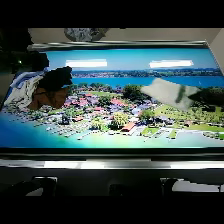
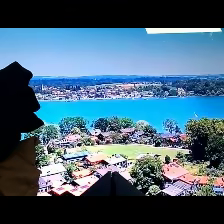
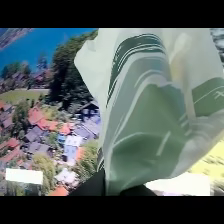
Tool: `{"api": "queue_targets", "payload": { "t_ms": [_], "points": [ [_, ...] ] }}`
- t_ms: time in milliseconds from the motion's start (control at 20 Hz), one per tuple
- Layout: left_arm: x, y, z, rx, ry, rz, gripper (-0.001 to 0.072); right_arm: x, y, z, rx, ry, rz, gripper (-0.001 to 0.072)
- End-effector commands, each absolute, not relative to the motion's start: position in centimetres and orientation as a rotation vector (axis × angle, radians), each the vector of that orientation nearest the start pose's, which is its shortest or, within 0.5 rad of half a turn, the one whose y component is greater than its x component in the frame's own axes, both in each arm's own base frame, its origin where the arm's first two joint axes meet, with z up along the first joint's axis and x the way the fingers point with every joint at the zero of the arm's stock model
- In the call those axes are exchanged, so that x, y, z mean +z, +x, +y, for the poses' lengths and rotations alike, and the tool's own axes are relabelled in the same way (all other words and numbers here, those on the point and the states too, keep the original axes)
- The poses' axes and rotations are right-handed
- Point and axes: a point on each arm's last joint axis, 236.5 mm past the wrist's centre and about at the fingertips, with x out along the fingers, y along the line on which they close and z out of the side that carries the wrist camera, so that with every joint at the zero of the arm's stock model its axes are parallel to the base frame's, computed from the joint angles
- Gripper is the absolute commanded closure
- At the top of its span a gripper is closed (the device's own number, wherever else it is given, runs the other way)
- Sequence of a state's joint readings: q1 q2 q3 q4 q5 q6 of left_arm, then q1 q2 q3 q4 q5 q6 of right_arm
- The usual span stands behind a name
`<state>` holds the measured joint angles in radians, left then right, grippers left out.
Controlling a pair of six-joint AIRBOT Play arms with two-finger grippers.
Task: Fold the shirts.
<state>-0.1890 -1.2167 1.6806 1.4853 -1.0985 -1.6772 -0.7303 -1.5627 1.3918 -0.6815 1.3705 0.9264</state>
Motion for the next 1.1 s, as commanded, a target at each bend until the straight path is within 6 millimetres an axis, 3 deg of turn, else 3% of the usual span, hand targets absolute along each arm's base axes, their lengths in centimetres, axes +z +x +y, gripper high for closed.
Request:
{"api": "queue_targets", "payload": {
  "t_ms": [0,100,150,300,650,900,1050],
  "points": [
    [25.8,44.7,-10.4,-0.209,-0.103,0.658,0.0677,3.4,32.4,-22.2,0.097,0.739,1.08,0.0669],
    [25.8,44.7,-10.4,-0.209,-0.104,0.658,0.0677,0.3,26.4,-23.9,-0.01,0.756,1.264,0.0669],
    [25.8,44.7,-10.4,-0.209,-0.103,0.658,0.0677,-0.9,24.3,-24.3,-0.075,0.795,1.321,0.0669],
    [25.7,44.7,-10.4,-0.209,-0.103,0.661,0.0677,-4.1,19.9,-22.7,-0.183,0.9,1.427,0.0669],
    [25.8,44.7,-10.4,-0.209,-0.103,0.66,0.0677,-7.7,17.3,-17.5,-0.343,1.051,1.412,0.0668],
    [25.8,44.7,-10.4,-0.209,-0.103,0.66,0.0677,-9.0,16.3,-15.7,-0.445,1.093,1.386,0.0667],
    [25.7,44.7,-10.4,-0.209,-0.103,0.661,0.0677,-9.1,15.9,-15.9,-0.475,1.091,1.388,0.0657]
  ]
}}
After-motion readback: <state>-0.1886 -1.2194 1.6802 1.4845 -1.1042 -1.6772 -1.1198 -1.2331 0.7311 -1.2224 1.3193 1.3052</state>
